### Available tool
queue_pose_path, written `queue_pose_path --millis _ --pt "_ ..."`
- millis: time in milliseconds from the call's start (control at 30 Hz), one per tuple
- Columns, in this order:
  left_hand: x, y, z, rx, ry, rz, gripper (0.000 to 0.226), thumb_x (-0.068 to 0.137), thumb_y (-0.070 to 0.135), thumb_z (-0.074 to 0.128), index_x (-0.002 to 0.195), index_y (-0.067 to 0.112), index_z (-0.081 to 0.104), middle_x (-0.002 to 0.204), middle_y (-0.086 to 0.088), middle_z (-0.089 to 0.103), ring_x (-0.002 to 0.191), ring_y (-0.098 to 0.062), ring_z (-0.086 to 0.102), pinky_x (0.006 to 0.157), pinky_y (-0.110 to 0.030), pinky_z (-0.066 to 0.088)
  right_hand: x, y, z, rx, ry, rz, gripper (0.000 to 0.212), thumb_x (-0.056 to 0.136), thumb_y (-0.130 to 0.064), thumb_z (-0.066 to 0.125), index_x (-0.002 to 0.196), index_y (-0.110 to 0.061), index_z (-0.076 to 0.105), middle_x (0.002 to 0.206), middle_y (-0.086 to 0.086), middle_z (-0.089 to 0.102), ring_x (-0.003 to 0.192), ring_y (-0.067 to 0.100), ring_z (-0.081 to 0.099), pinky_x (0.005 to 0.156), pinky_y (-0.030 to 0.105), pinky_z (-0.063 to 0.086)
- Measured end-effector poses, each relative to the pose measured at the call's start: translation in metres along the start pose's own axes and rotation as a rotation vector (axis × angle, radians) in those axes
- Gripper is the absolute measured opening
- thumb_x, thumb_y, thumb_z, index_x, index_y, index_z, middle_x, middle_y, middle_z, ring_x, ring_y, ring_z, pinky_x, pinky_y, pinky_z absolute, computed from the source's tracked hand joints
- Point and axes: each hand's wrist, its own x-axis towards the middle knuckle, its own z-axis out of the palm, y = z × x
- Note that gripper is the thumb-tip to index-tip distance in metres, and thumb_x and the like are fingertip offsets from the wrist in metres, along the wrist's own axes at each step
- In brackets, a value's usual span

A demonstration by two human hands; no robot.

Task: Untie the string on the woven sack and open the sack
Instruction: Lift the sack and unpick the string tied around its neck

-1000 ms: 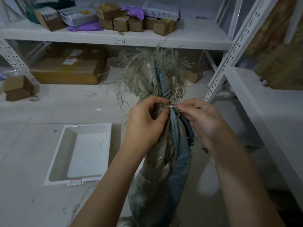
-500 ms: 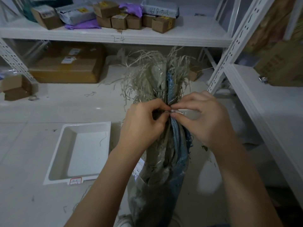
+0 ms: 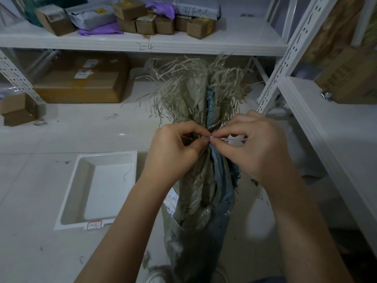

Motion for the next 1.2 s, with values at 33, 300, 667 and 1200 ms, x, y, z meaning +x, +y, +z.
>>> queue_pose_path --millis 33,300,667,1200 --pt "0.000 0.000 -0.001 -0.021 -0.002 -0.001 0.010 0.078 0.013 0.071 0.081 0.021 0.075 0.078 0.005 0.073 0.076 -0.011 0.069 0.077 -0.035 0.058 0.000 0.000 0.000 -0.004 0.016 -0.018 0.024 0.072 -0.042 0.060 0.077 -0.026 0.078 0.072 -0.010 0.069 0.074 0.015 0.058 0.058 0.038 0.051" --pt "0.002 0.006 -0.010 -0.285 -0.030 -0.038 0.020 0.076 -0.001 0.071 0.070 0.017 0.071 0.061 0.011 0.067 0.053 0.006 0.060 0.055 -0.007 0.044 0.001 -0.004 0.000 0.012 0.095 -0.117 0.010 0.076 -0.027 0.071 0.078 -0.020 0.078 0.073 -0.005 0.067 0.071 0.017 0.058 0.055 0.037 0.048" --pt "0.002 0.007 -0.016 -0.582 -0.058 -0.204 0.019 0.077 -0.001 0.067 0.073 0.017 0.070 0.068 -0.013 0.068 0.068 -0.023 0.061 0.066 -0.028 0.049 0.001 -0.005 -0.007 0.298 0.044 -0.067 0.006 0.079 -0.008 0.073 0.084 -0.007 0.075 0.075 0.001 0.065 0.070 0.009 0.063 0.062 0.012 0.049" --pt "0.004 0.001 -0.005 -0.225 -0.065 0.059 0.025 0.084 0.002 0.062 0.071 0.023 0.057 0.074 0.006 0.060 0.078 -0.006 0.058 0.071 -0.017 0.047 0.000 -0.002 0.005 0.095 0.007 -0.144 0.009 0.080 -0.014 0.067 0.080 -0.008 0.072 0.077 0.005 0.066 0.072 0.022 0.063 0.063 0.038 0.052"
